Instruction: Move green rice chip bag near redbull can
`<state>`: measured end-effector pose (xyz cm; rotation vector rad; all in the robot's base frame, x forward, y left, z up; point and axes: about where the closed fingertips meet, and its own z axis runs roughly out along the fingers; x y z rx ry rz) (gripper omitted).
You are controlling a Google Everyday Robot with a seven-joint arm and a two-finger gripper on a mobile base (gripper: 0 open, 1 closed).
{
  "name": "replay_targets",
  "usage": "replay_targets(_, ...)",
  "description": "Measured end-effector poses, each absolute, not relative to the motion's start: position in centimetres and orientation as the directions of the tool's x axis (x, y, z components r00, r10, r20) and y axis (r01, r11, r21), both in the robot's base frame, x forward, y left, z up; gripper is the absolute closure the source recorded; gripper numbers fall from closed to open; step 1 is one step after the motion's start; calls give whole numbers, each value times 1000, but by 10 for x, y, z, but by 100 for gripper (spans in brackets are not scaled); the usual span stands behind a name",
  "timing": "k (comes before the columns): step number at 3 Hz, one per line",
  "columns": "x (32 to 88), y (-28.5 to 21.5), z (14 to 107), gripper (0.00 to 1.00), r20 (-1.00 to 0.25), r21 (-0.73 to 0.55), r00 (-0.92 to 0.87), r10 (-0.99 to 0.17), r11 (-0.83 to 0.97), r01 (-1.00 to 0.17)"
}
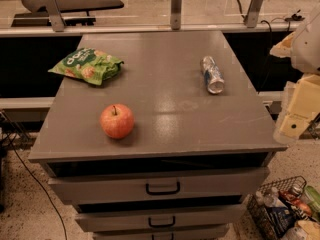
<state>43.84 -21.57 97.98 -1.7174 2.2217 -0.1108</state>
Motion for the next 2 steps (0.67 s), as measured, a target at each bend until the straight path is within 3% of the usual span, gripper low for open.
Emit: replay_targets(2, 459, -186, 972, 0, -265, -254, -168, -949, 237, -938)
